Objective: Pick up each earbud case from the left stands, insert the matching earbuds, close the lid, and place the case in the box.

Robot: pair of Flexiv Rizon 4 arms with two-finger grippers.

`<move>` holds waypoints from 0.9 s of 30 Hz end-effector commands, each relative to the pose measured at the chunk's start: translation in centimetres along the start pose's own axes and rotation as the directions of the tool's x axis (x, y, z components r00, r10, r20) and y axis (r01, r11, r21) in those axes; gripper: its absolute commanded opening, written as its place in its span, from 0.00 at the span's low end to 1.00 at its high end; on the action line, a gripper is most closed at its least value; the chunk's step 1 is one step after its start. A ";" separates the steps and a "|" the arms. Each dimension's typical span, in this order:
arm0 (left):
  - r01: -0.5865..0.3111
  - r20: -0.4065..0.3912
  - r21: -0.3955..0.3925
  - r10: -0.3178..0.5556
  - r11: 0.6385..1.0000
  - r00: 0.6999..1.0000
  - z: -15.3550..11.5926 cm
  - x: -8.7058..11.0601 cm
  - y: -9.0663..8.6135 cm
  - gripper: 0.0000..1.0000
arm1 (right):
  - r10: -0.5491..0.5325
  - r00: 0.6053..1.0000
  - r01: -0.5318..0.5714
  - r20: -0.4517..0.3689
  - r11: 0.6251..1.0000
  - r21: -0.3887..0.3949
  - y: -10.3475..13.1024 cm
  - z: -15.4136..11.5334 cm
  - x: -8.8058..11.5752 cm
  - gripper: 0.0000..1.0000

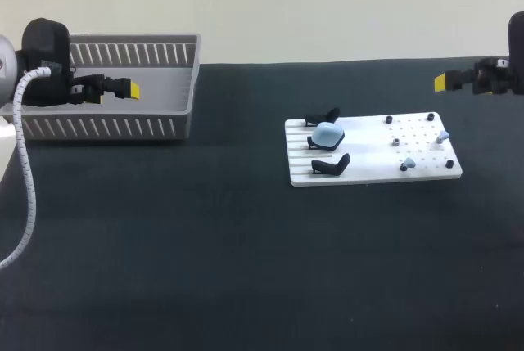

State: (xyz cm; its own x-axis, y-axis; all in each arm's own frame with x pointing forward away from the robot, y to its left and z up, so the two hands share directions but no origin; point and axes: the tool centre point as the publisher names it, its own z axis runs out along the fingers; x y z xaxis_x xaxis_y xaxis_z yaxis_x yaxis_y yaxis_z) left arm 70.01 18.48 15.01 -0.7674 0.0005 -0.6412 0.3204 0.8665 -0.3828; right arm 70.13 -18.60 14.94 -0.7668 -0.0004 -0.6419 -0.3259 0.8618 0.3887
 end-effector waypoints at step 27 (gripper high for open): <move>-0.518 0.122 0.386 0.514 0.763 0.849 0.6 0.2 -6.9 1.00 | 0.000 1.000 0.000 0.000 1.000 0.000 0.0 0.0 0.0 1.00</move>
State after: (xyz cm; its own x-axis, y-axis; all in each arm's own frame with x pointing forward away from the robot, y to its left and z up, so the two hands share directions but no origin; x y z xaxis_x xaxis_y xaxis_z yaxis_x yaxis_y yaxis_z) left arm 68.24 12.04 17.29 -0.6175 0.3022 -0.7262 0.6385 0.7317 -0.2385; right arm 70.14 -18.59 14.94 -0.7669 -0.0005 -0.6418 -0.3258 0.8618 0.3887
